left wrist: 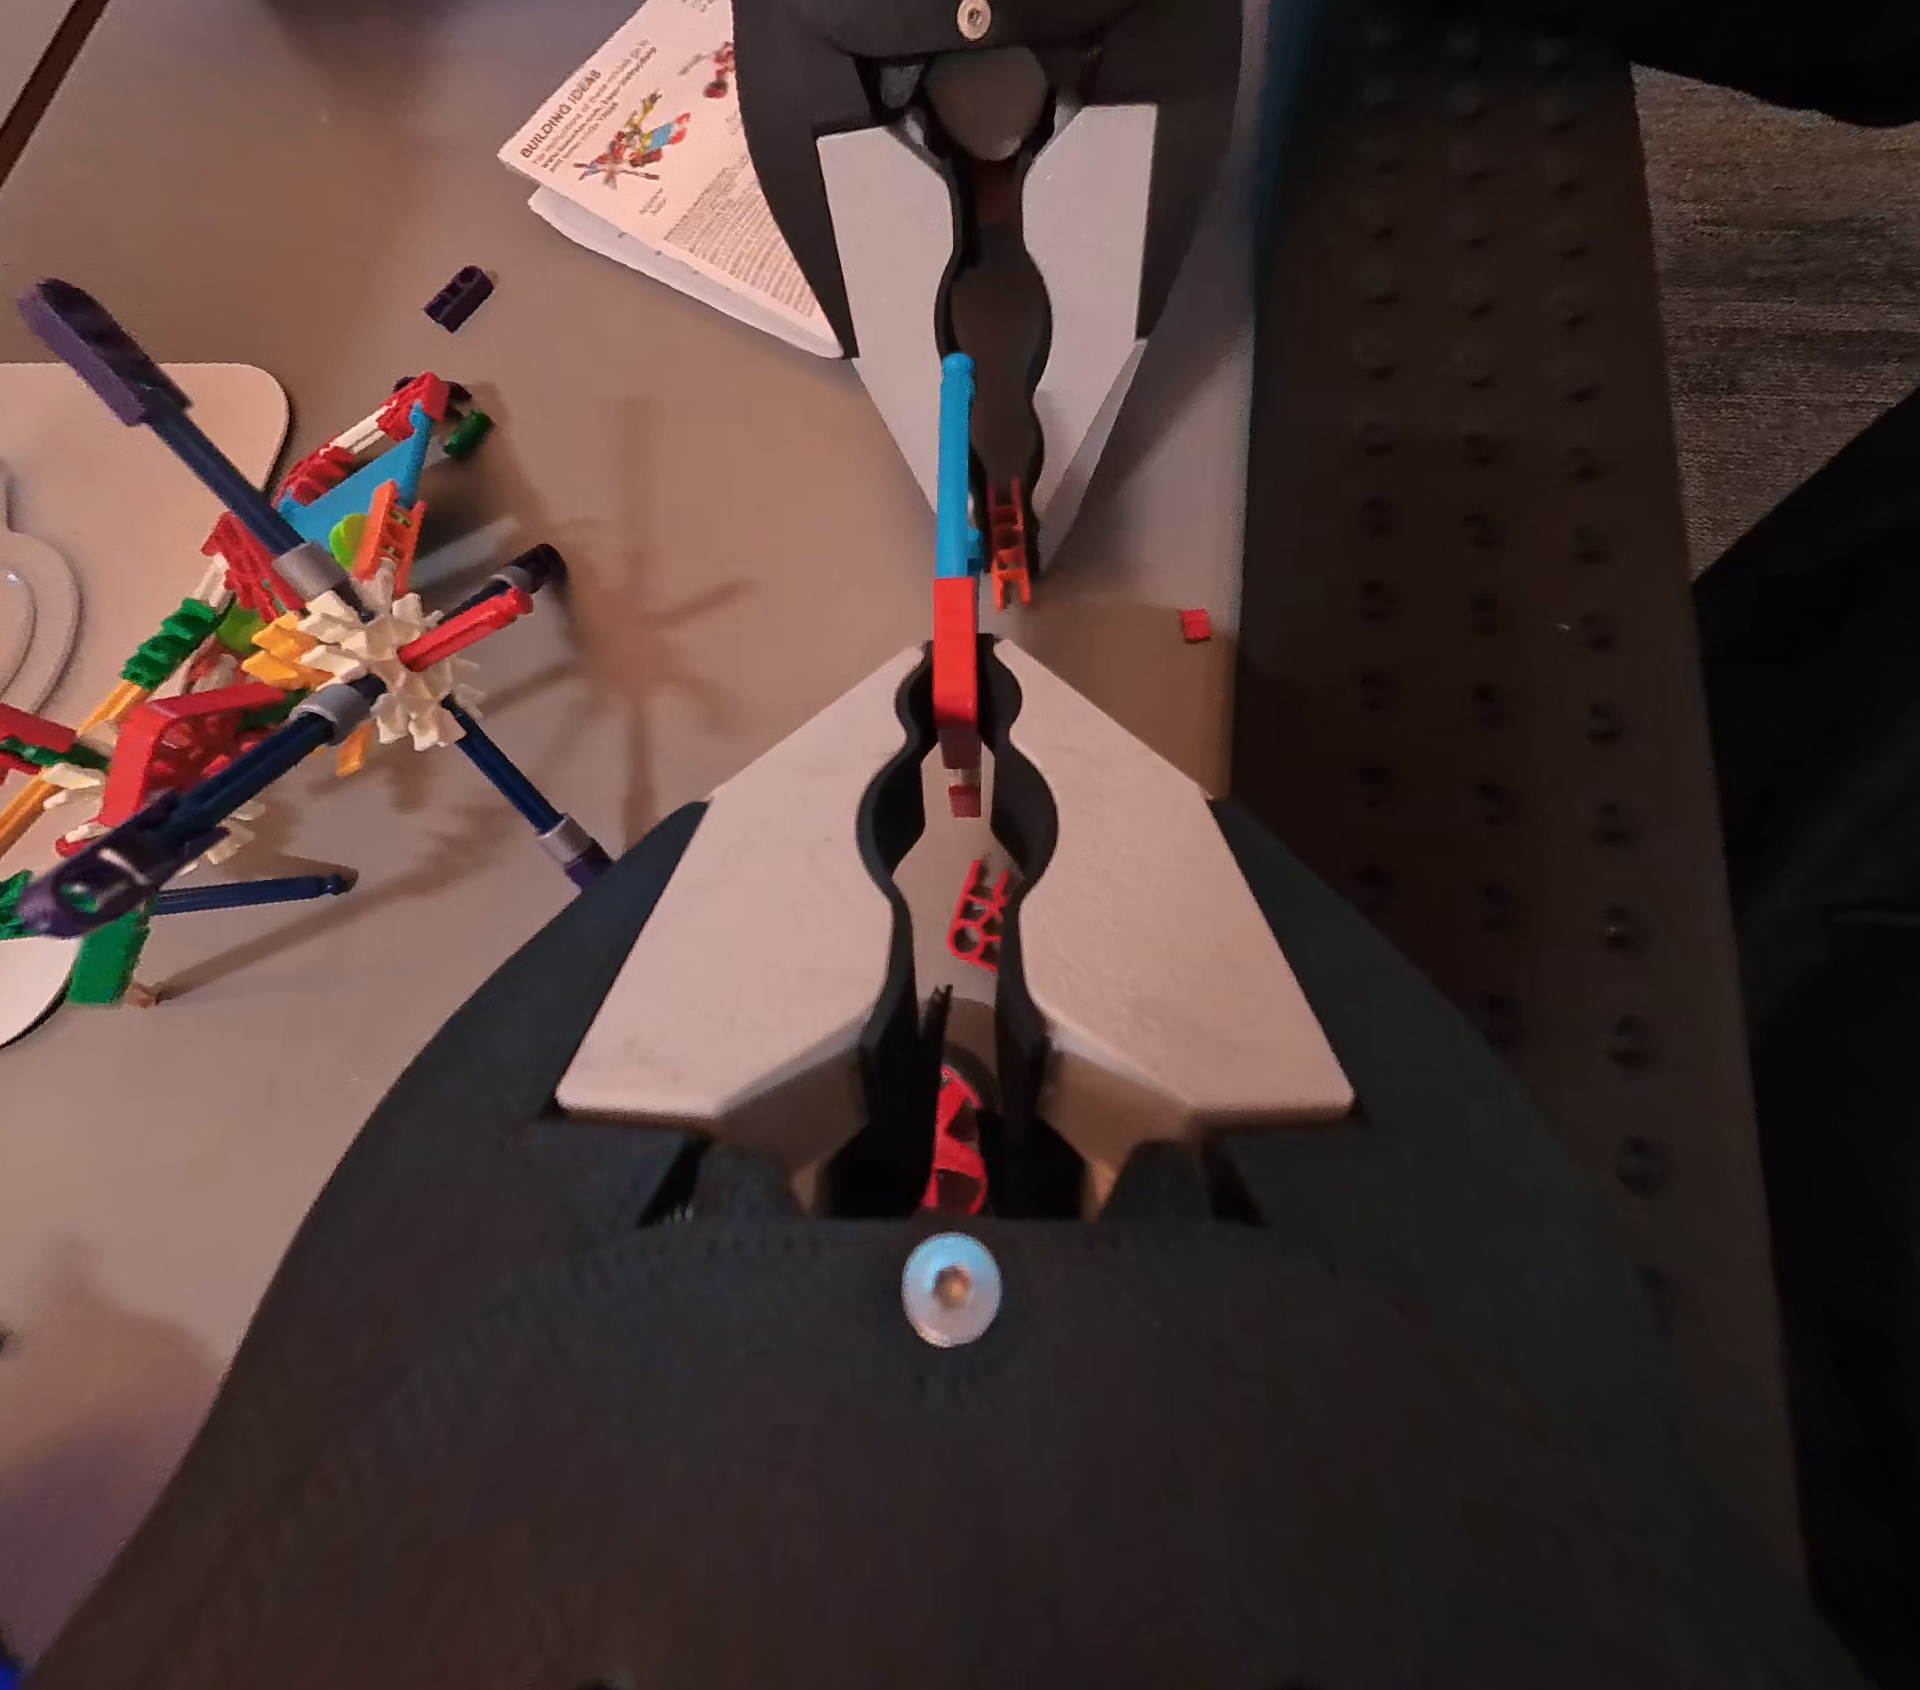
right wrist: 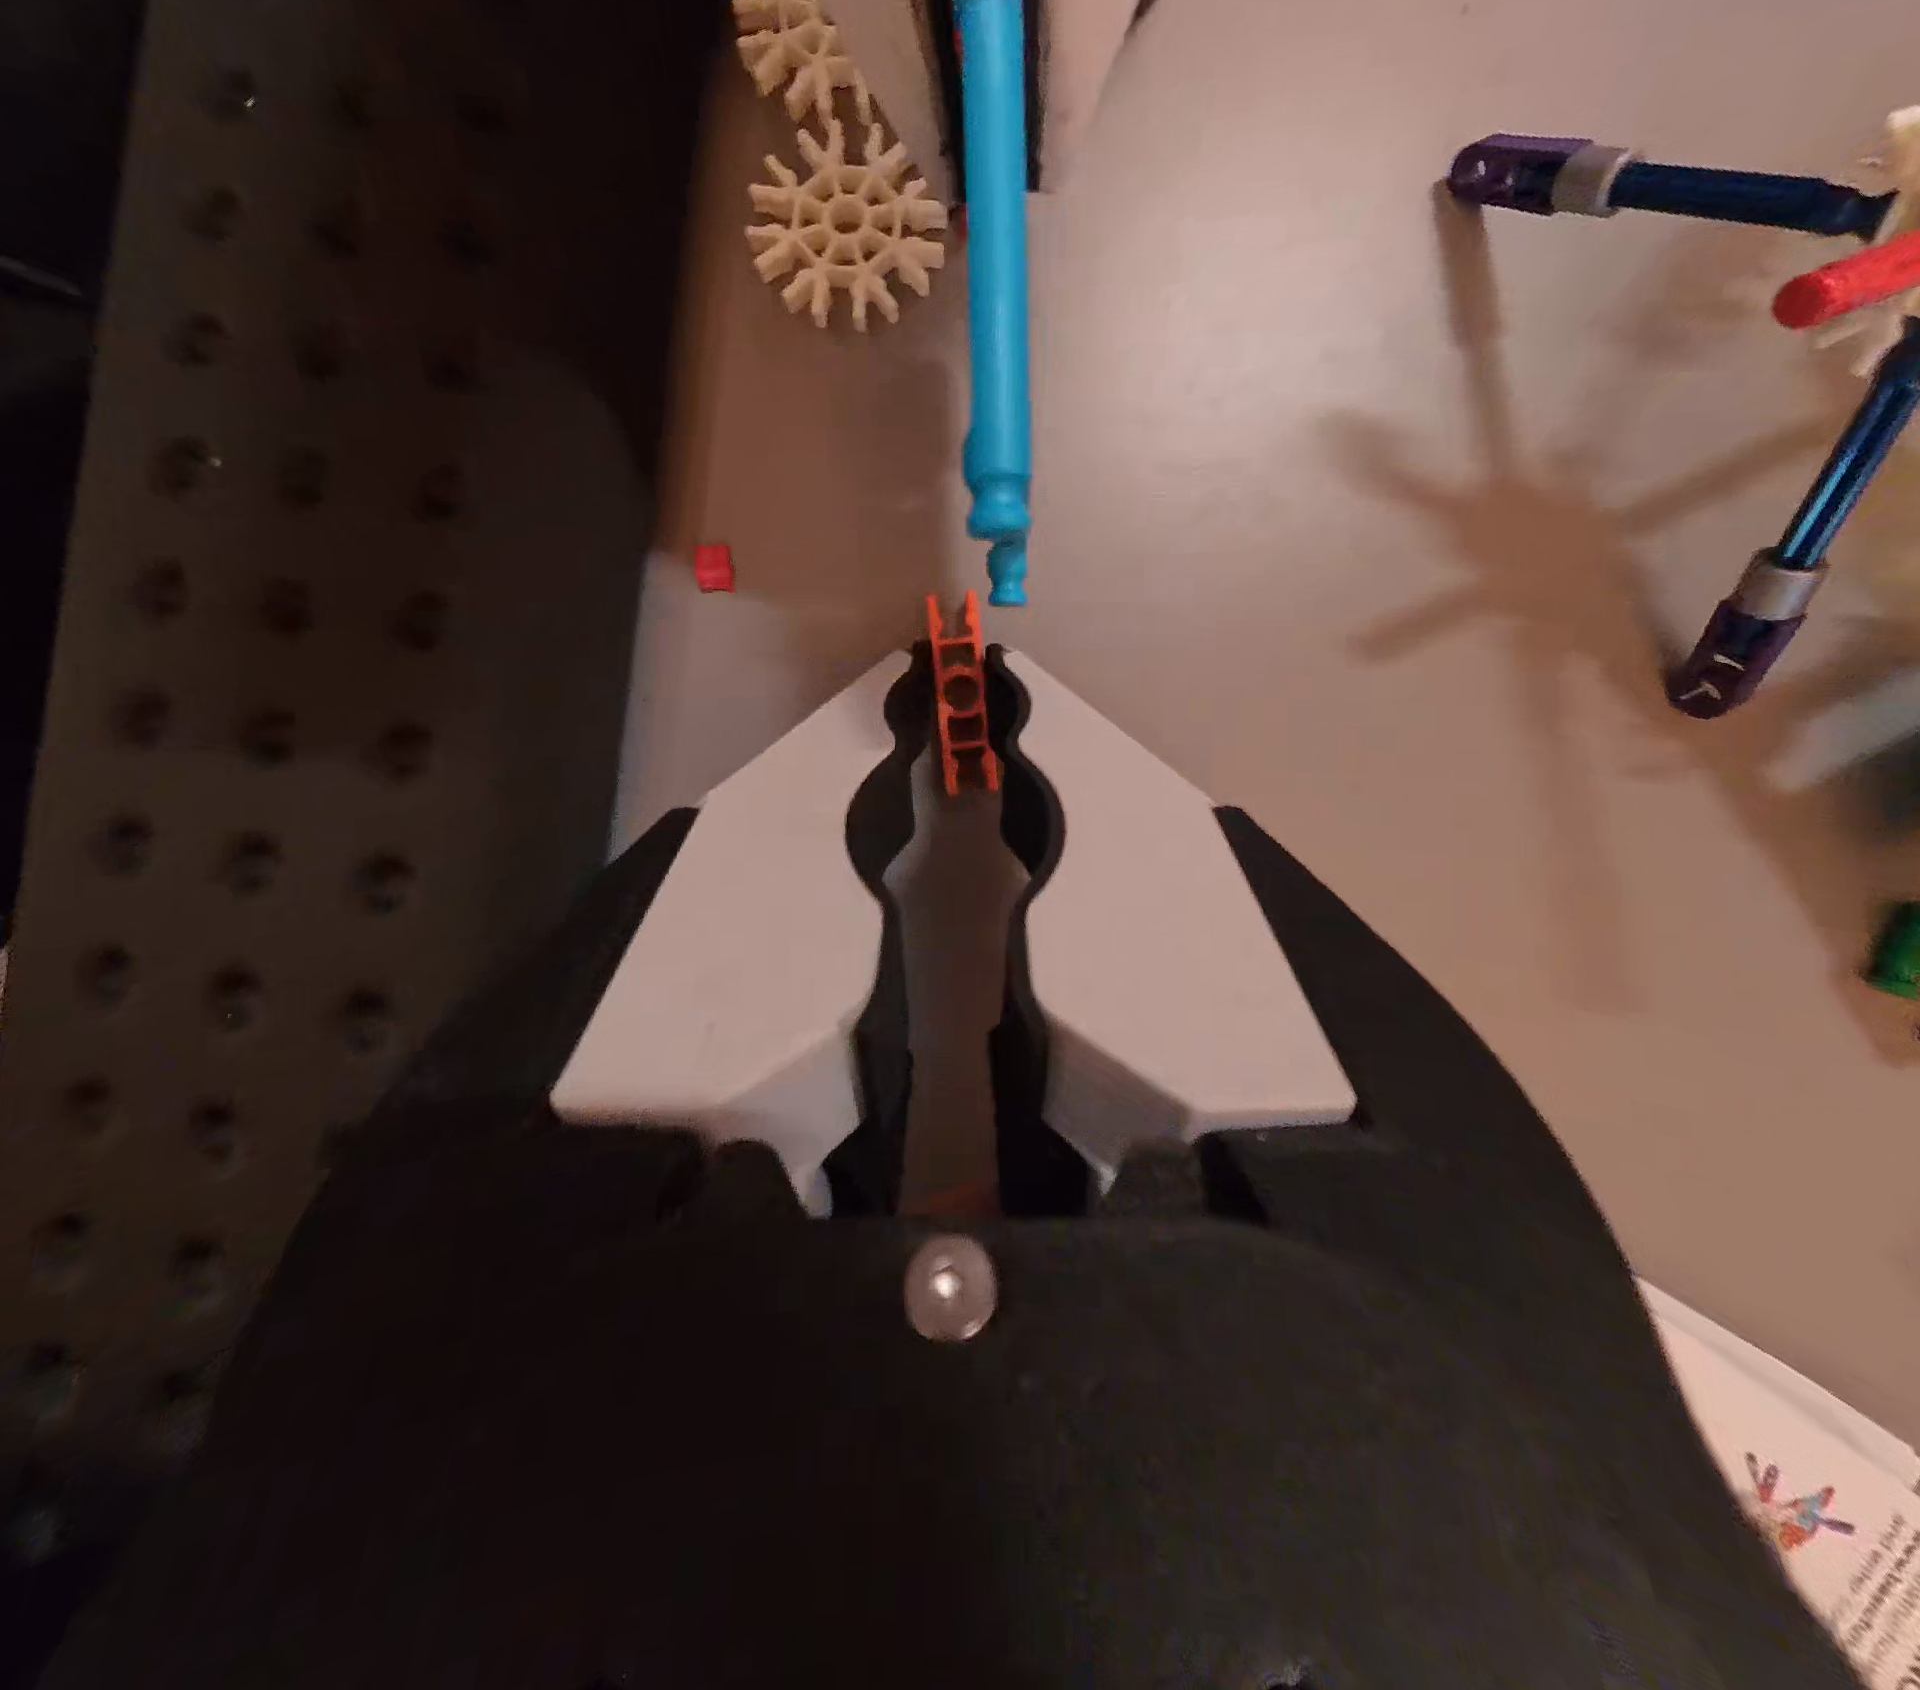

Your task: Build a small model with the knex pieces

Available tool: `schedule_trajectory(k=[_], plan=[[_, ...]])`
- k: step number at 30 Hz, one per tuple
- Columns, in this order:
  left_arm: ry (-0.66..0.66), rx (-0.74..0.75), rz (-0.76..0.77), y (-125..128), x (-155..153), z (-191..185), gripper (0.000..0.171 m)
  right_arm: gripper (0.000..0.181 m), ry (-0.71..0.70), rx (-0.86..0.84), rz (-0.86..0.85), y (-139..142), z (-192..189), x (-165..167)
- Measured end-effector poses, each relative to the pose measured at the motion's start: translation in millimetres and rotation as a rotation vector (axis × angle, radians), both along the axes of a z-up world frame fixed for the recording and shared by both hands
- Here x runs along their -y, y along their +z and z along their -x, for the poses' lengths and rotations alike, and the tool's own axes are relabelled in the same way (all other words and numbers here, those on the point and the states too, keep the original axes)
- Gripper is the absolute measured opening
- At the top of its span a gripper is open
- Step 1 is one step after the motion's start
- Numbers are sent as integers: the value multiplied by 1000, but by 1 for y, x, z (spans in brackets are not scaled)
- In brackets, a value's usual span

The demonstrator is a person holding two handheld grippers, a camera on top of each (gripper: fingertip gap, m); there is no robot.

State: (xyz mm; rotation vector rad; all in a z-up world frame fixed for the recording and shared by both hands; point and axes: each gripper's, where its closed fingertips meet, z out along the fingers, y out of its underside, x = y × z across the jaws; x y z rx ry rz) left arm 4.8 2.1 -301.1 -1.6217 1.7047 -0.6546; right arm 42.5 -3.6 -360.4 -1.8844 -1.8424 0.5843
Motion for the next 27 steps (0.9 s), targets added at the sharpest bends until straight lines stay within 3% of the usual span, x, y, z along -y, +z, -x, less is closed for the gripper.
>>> schedule_trajectory(k=[4, 6, 10, 15, 27], plan=[[4, -20, -15, 0, -10, -1, 3, 9, -80, -11, -1, 1, 0, -13], [-1, -28, -11, -1, -12, -2, 4, 34, -110, -36, -24, 8, -2, -20], [-31, -45, 4, -6, -9, -5, 4, 25, -110, -181, -55, 36, 6, -22], [-26, -60, 13, -9, -6, -4, 4, 0, -44, -195, -72, 37, 14, -14], [-12, -91, 27, -21, -2, -2, 4, 0, -9, -145, -61, 25, 15, -10]])
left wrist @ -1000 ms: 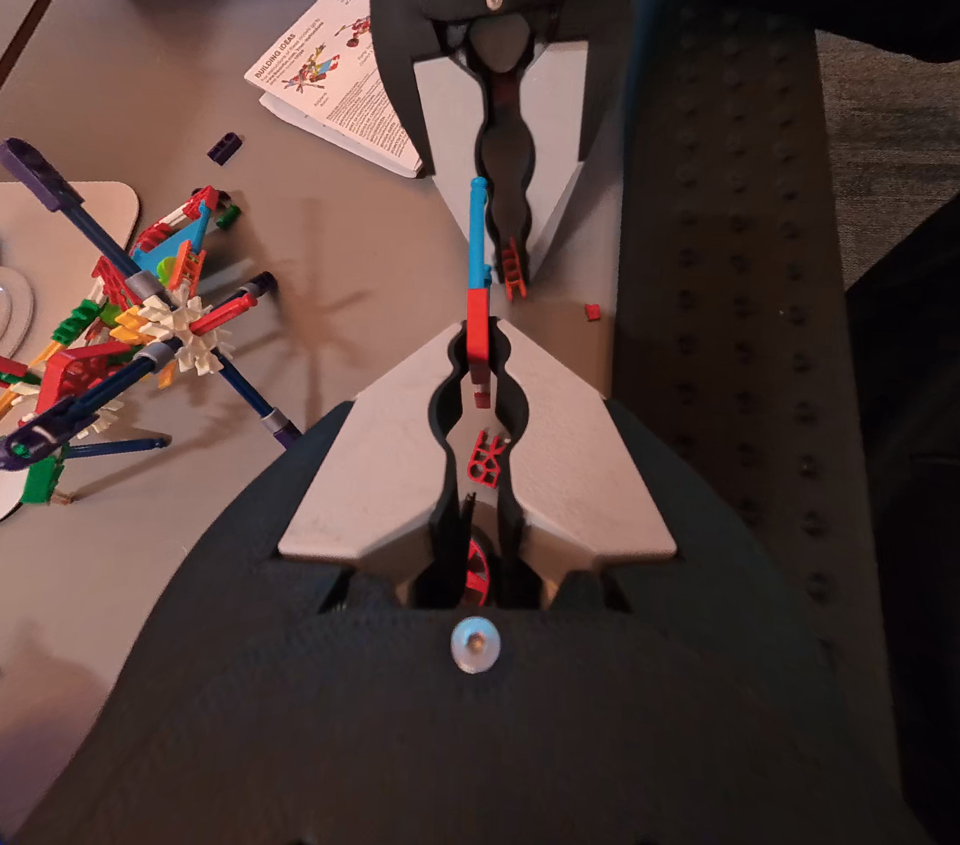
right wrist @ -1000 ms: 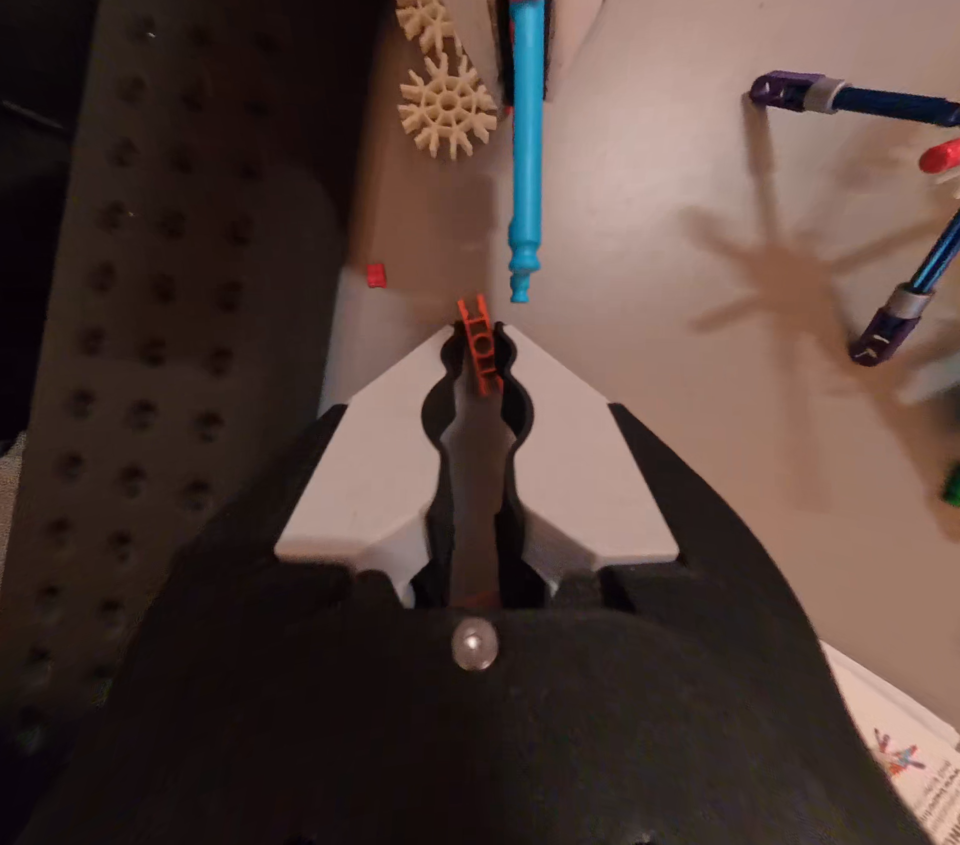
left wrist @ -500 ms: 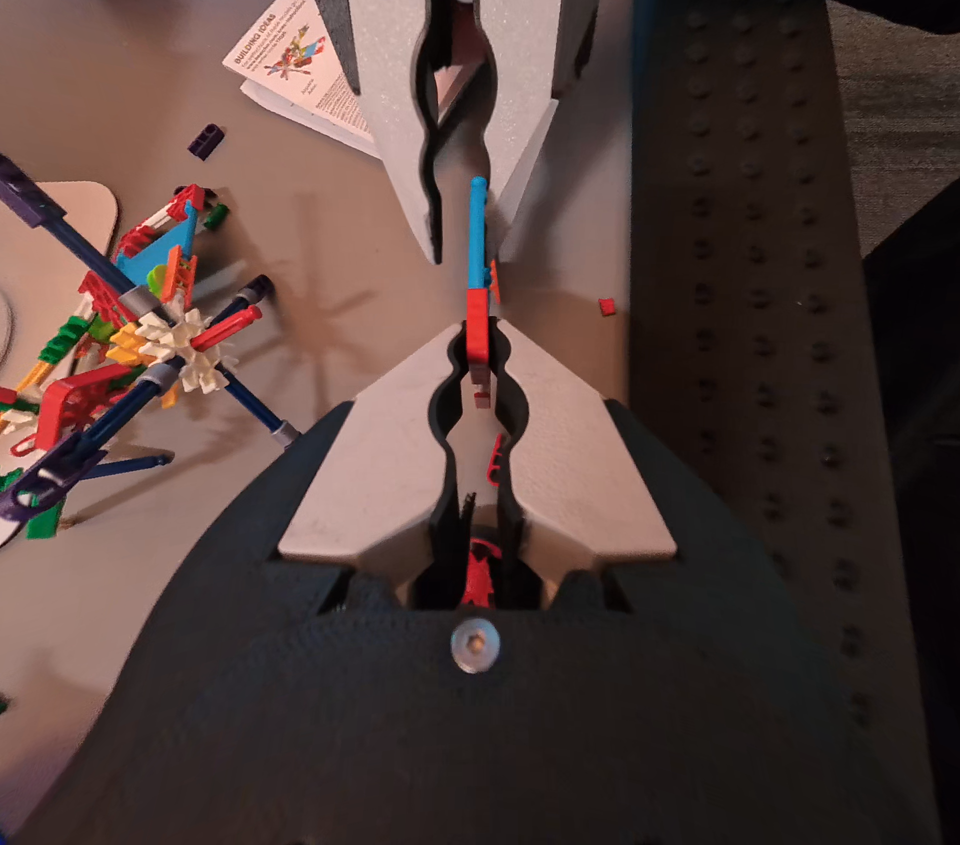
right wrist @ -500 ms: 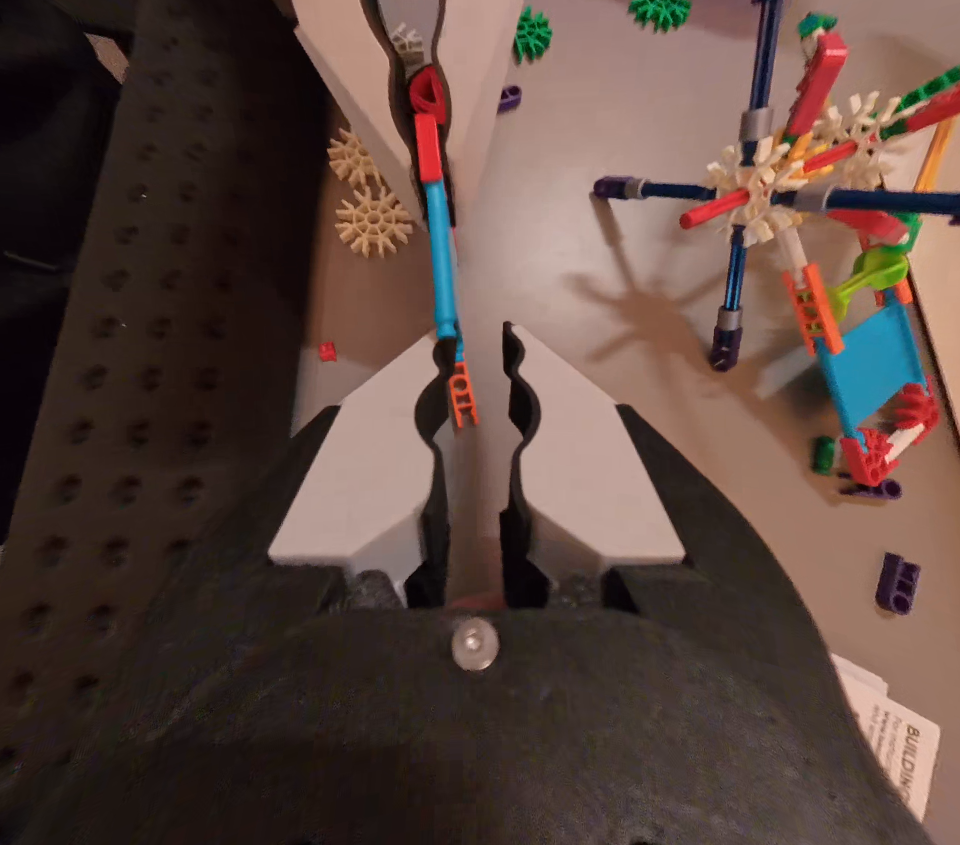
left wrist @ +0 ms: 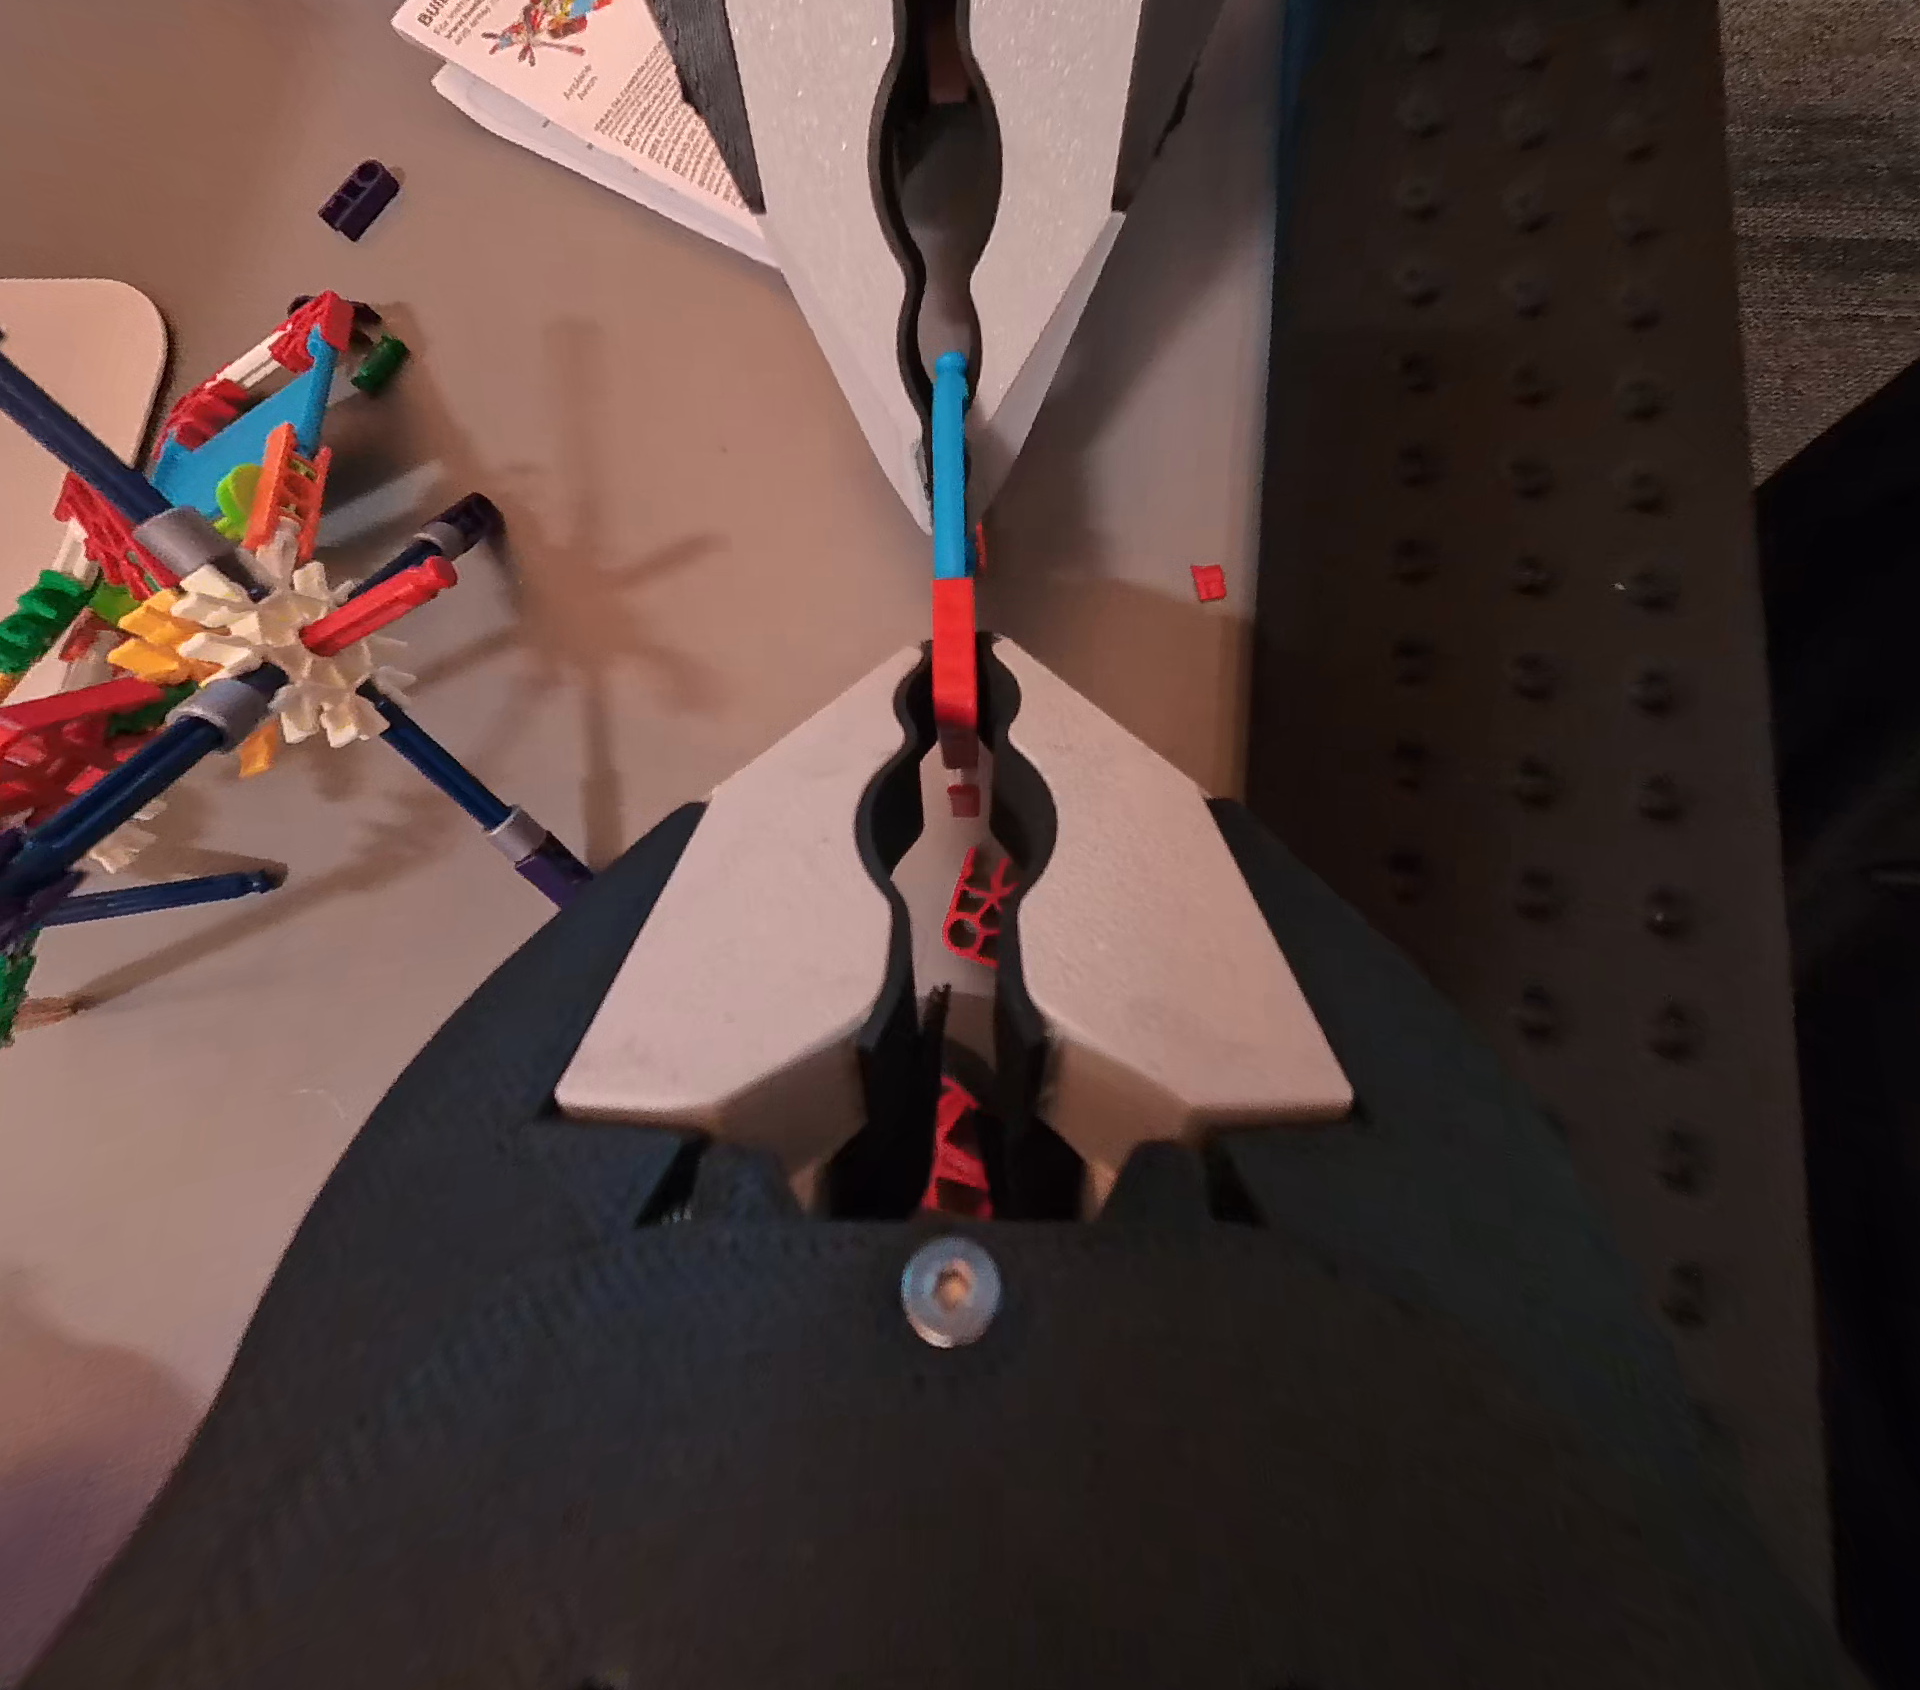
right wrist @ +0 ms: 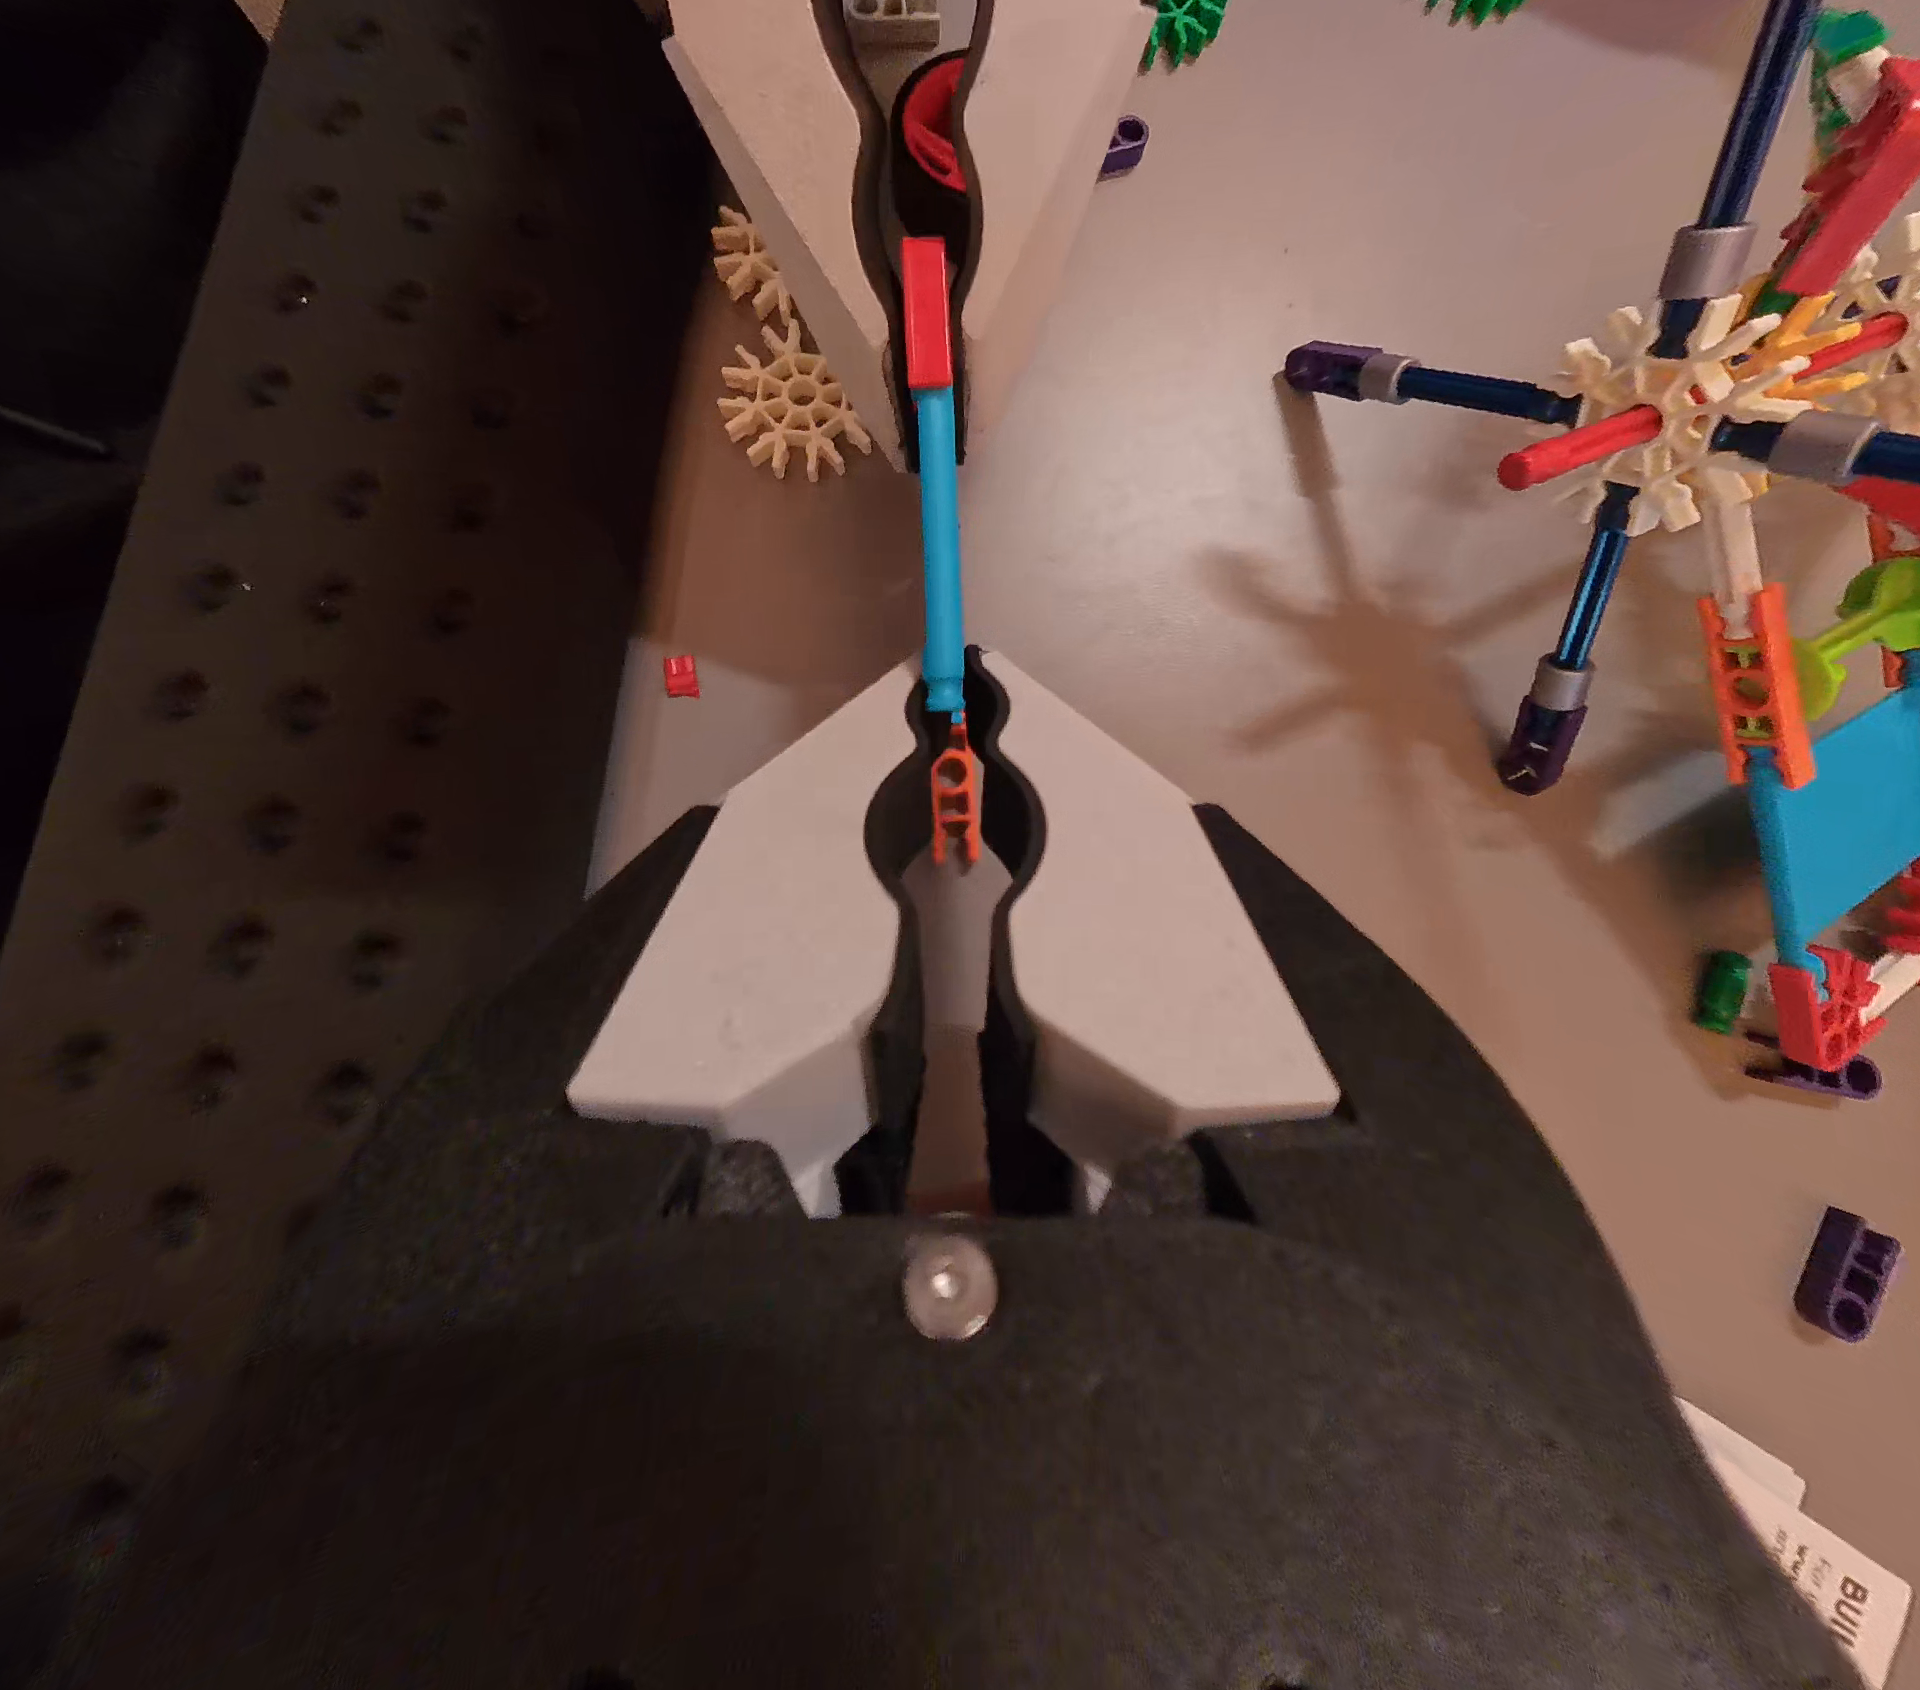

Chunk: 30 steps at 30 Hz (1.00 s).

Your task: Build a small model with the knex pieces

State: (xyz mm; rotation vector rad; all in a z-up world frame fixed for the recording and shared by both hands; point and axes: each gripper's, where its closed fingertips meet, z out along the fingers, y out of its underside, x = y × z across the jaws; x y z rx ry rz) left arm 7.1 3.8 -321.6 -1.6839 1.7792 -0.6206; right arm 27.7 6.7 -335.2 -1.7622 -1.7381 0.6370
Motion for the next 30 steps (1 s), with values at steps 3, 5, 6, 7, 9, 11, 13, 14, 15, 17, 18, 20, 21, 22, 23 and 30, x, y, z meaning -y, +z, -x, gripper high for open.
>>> schedule_trajectory(k=[3, 5, 6, 7, 9, 11, 13, 14, 15, 17, 18, 20, 21, 22, 23, 30], plan=[[7, -1, -2, -2, 0, 1, 4, 0, -1, 8, -4, -1, 0, 0], [7, -13, -9, -6, 0, 2, 4, 0, 1, 15, -8, -1, 0, 0], [7, -28, -15, -10, 0, 4, 4, 0, 0, 21, -9, -2, 0, 0], [2, -26, -18, -10, 1, 4, 4, 0, 0, 25, -10, -2, 0, 0], [3, -24, -29, -10, 0, 4, 4, 0, -4, 29, 0, -2, 0, 1], [2, -26, -22, -10, 1, 4, 4, 0, -5, 26, 8, -2, -1, 1], [2, -30, -29, -10, 0, 3, 4, 0, -14, 25, 18, -2, -1, 1], [5, -29, -22, -10, 0, 2, 4, 0, -20, 20, 30, -2, -2, 2], [3, -24, -14, -10, 1, 1, 4, 0, -21, 9, 50, 0, -3, 4], [-2, -29, -20, -11, 0, 1, 4, 12, -16, 3, 63, 3, -7, 7], [-2, -33, -22, -11, 0, 1, 4, 11, -22, 25, 50, 2, -11, 6], [-3, -36, -22, -11, 0, 1, 4, 2, -28, 56, 56, -4, -15, 5], [-2, -37, -19, -11, 0, 1, 4, 0, -28, 70, 52, -7, -15, 5], [-2, -37, -16, -11, 0, 0, 4, 0, -27, 81, 45, -10, -14, 4], [-4, -37, -15, -11, 0, 0, 4, 0, -28, 96, 40, -13, -13, 3], [-9, -45, -18, -11, 1, 0, 4, 0, -47, 130, 61, -18, -13, 2]])
